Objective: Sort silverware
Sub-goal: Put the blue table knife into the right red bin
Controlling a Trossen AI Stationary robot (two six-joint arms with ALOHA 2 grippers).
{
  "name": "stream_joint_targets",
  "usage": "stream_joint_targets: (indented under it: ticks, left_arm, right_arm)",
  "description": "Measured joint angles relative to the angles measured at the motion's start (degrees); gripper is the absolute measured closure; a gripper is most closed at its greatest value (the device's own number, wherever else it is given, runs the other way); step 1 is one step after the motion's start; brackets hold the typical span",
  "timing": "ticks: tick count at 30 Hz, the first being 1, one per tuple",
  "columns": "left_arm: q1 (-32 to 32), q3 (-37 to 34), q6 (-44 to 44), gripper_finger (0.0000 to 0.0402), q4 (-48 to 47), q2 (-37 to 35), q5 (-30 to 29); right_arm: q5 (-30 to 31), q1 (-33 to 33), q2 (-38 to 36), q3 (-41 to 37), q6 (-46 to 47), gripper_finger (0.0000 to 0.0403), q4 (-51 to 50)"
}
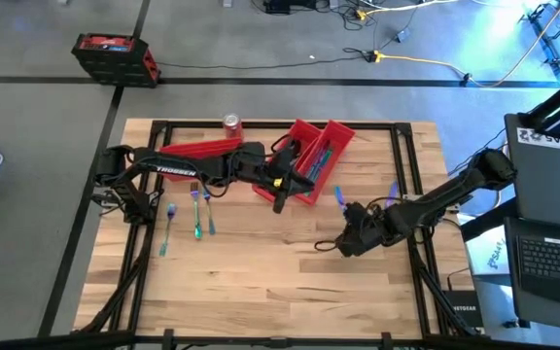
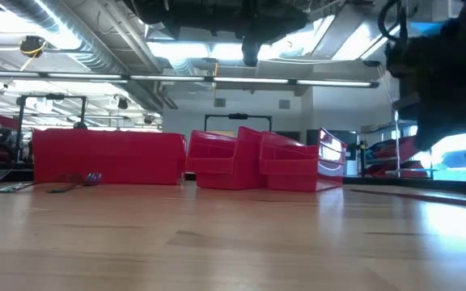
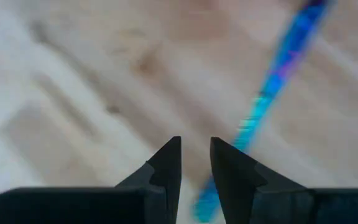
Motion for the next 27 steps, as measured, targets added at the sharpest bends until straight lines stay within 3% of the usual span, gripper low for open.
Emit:
stream_joint_targets:
  ticks: [3,6,11,19,27]
  left_arm:
    - [0.09,0.00,-0.09,0.0357,0.02,0.00,-0.45]
    - [0.04,0.00,-0.12,0.0357,0.01,0.00,-0.51]
    - [0.04,0.00,-0.11,0.0357,-0.10,0.00,-0.50]
    - [0.02,0.00,-0.32,0.0357,-0.18,0.00,-0.52]
    - [0.02,0.02,-0.33,0.0357,-0.45,0.00,-0.52]
  right_arm:
    - [-4.86,-3.37,0.02,-0.40,5.09,0.0334,-6.77]
    - [-7.96,-5.78,0.04,-1.56,2.80,0.0343,-5.66]
    - [-8.54,-8.94,0.02,-1.70,-5.89,0.0395,2.67]
    - [-8.60,-13.73,0.02,-2.02,-12.31,0.0398,-1.70]
    - [-12.29,-20.72,0.00,-5.69,-20.55,0.0402,8.55]
